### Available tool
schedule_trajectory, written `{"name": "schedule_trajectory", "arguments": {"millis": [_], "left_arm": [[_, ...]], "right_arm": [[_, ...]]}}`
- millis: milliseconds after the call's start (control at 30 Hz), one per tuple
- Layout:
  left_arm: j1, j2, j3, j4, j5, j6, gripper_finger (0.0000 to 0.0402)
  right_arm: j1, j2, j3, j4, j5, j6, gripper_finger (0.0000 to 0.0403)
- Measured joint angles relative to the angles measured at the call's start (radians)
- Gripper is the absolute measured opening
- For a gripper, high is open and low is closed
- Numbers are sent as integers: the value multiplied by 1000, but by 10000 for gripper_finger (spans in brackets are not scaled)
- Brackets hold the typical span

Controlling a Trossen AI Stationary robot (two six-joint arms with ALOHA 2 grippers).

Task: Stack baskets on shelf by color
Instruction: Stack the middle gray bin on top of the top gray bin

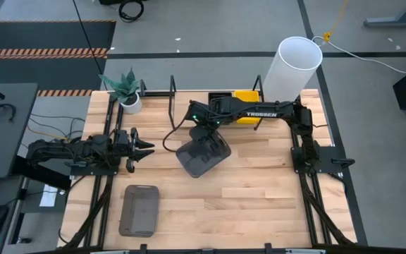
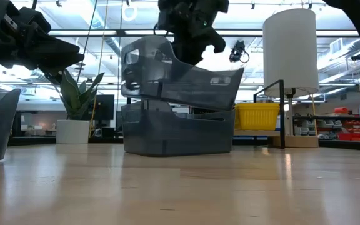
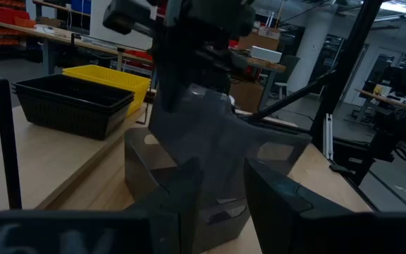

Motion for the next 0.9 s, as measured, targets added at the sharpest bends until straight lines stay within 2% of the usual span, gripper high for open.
{"name": "schedule_trajectory", "arguments": {"millis": [133, 300, 500, 600, 900], "left_arm": [[0, 0, 0, 0, 0, 0, 117], [0, 0, 0, 0, 0, 0, 117], [0, 0, 0, 0, 0, 0, 117], [0, 0, 0, 0, 0, 0, 117], [0, 0, 0, 0, 0, 0, 117]], "right_arm": [[-10, 0, -26, 24, -20, 5, 6], [-27, -9, -25, 26, -107, 11, 6], [-53, -20, -24, 23, -134, 52, 5], [-72, -20, -24, 21, -203, 68, 5], [-116, -20, -24, 11, -220, 110, 5]]}}
